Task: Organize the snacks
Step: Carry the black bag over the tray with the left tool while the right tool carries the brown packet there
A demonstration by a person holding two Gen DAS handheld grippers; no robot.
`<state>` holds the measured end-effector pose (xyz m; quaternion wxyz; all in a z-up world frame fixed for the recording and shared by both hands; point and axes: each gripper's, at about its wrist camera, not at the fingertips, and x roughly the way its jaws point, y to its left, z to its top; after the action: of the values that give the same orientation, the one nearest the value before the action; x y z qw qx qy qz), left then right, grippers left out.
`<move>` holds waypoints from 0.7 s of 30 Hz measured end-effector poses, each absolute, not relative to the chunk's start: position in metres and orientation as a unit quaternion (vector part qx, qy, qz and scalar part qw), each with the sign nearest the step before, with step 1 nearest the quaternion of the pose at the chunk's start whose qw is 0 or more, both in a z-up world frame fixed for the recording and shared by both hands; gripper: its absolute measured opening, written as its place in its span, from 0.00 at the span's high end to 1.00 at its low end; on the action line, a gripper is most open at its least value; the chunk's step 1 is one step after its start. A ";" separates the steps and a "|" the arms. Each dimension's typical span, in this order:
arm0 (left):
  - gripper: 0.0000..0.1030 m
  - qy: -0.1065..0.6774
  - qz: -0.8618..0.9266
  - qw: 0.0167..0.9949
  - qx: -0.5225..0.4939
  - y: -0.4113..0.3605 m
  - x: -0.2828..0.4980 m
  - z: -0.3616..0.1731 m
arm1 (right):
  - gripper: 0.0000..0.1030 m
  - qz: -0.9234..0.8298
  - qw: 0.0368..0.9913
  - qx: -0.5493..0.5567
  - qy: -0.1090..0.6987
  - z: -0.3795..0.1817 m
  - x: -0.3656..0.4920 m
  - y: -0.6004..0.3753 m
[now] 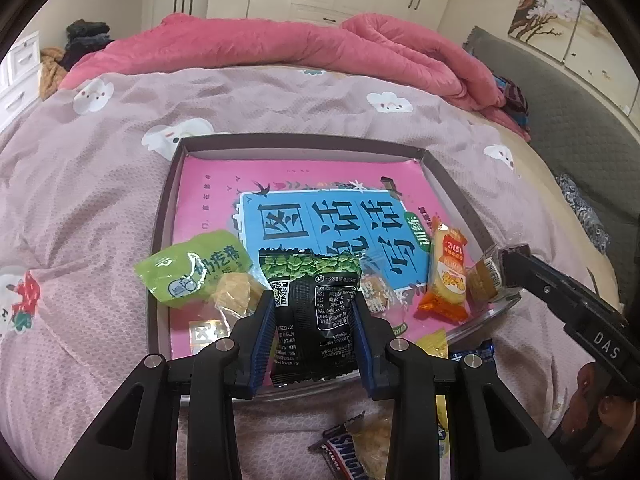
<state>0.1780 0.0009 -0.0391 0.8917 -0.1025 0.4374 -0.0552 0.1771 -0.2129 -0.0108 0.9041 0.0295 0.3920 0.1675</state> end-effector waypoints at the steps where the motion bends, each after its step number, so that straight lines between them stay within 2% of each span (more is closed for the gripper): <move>1: 0.64 0.439 -0.055 0.891 -0.101 0.001 0.178 -0.040 | 0.74 0.170 0.903 0.027 0.394 -0.012 0.177 -0.212; 21: 0.64 0.450 -0.063 0.885 -0.103 -0.002 0.184 -0.048 | 0.74 0.132 0.897 -0.001 0.423 -0.034 0.187 -0.210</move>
<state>0.1835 -0.0016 -0.0483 0.8849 -0.1026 0.4500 -0.0628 0.1871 -0.2098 -0.0340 0.8966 -0.0009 0.4225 0.1322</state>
